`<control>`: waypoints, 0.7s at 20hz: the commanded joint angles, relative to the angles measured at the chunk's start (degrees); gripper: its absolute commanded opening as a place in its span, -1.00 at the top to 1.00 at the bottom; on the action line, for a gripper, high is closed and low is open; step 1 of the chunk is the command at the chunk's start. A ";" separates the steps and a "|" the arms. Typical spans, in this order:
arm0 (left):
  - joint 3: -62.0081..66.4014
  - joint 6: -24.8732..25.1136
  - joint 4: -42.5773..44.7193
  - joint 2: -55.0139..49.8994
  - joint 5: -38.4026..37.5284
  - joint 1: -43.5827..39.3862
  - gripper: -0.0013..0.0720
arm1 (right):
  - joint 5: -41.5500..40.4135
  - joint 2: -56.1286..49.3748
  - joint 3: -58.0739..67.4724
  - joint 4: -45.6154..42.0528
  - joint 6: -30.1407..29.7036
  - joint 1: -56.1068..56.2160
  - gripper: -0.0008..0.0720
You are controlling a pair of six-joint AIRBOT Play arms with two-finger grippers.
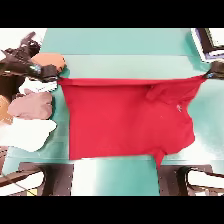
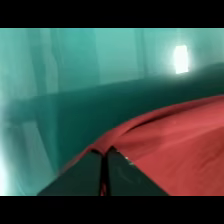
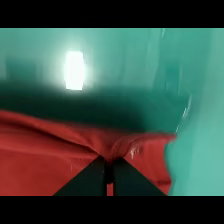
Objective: Fold the shirts.
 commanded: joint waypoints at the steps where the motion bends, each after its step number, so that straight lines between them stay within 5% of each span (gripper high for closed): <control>1: 0.35 1.07 -2.14 -10.67 10.23 0.02 0.90 | -8.09 -10.36 -0.66 -1.44 0.57 2.14 0.93; 9: 14.34 2.49 -4.17 -19.43 15.50 0.15 0.90 | -13.16 -19.56 15.98 -1.07 0.59 2.14 0.93; 14: 14.01 4.02 -2.95 -19.37 2.36 -0.04 0.91 | -7.78 -18.75 13.40 -1.70 0.55 2.14 0.93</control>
